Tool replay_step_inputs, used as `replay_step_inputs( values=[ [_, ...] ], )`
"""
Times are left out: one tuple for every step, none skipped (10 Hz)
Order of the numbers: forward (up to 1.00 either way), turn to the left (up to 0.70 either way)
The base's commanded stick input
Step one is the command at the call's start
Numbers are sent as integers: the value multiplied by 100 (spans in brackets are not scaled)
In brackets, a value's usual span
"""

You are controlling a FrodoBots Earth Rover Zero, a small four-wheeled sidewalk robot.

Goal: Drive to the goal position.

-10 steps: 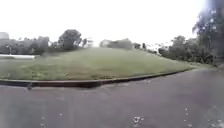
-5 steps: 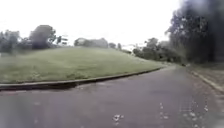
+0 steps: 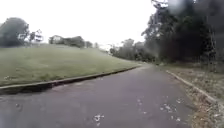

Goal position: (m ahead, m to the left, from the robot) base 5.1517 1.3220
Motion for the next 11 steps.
replay_step_inputs(
  values=[
    [0, 0],
    [0, 0],
    [0, 0],
    [0, 0],
    [0, 0],
    [0, 0],
    [0, 0],
    [0, 0],
    [70, 0],
    [70, 0],
    [70, -7]
  ],
)
